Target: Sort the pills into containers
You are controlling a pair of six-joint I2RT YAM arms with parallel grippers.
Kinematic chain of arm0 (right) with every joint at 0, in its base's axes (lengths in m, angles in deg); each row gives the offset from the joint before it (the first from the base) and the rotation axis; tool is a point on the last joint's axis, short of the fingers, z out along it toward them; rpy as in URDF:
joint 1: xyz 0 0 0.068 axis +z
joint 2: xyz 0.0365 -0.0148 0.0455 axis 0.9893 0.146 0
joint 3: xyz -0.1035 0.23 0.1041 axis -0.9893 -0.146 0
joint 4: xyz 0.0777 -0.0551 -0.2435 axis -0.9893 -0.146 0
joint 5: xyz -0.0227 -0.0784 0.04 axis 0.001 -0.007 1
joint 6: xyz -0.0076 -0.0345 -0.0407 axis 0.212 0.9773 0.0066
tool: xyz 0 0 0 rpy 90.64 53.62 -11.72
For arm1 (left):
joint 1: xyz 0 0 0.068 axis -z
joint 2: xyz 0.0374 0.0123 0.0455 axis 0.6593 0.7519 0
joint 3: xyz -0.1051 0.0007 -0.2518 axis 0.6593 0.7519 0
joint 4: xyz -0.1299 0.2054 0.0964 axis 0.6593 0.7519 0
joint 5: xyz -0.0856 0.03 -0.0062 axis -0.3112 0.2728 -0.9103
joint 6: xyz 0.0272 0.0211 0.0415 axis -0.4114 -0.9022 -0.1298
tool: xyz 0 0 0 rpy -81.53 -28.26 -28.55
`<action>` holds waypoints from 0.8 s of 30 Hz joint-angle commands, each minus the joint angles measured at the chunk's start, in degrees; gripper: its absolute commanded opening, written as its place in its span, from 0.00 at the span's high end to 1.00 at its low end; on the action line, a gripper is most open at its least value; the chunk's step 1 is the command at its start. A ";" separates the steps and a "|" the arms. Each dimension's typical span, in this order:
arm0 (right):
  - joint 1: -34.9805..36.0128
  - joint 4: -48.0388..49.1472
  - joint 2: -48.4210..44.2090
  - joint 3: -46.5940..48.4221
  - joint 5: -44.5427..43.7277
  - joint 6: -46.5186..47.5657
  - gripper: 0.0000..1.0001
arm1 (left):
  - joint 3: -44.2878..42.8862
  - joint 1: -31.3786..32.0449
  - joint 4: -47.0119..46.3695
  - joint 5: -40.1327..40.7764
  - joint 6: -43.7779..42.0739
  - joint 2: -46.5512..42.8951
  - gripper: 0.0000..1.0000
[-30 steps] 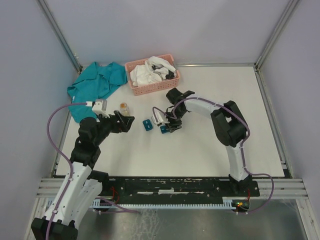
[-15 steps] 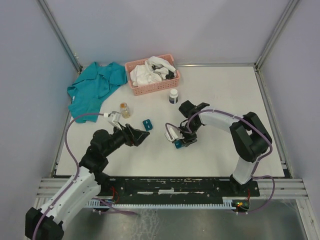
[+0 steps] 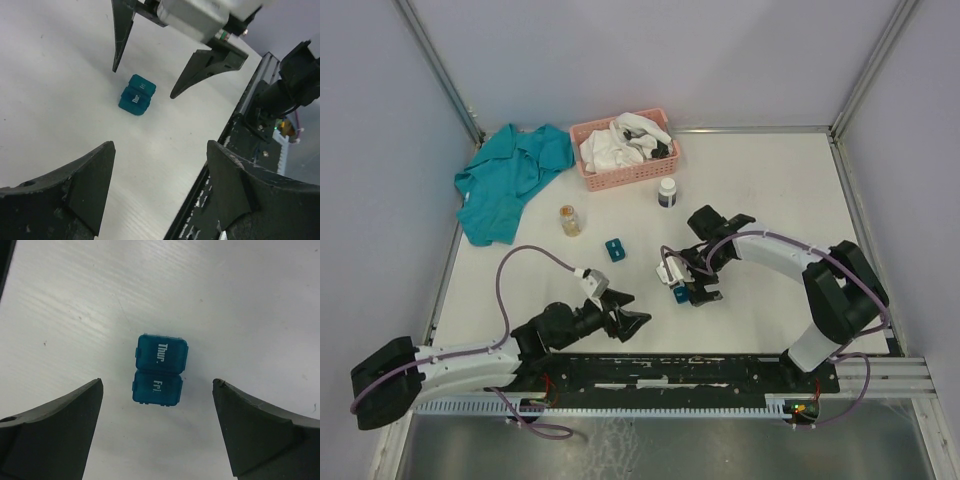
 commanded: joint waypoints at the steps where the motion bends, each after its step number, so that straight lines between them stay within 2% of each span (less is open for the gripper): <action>1: -0.24 3.15 -3.77 -0.52 7.69 -6.59 0.01 | 3.62 4.80 -20.30 5.95 -16.20 4.13 0.19; 8: 0.06 7.85 -5.95 -4.23 7.74 -7.07 0.00 | 4.54 8.31 -29.67 3.30 -31.49 14.74 0.20; 10: 0.31 7.44 -5.24 -3.61 6.34 -7.38 0.08 | 3.95 8.75 -31.15 3.20 -33.77 17.66 0.20; 12: 0.69 7.55 -4.78 -3.48 4.99 -7.33 0.12 | 3.41 8.99 -31.97 3.53 -34.65 19.74 0.21; 18: 2.63 9.94 -4.47 -4.04 2.51 -9.16 0.15 | 3.16 9.06 -32.78 5.48 -35.44 22.41 0.21; 24: 5.17 10.22 -2.63 -3.28 -0.64 -9.72 0.21 | 6.32 9.04 -37.37 7.95 -35.01 22.25 0.21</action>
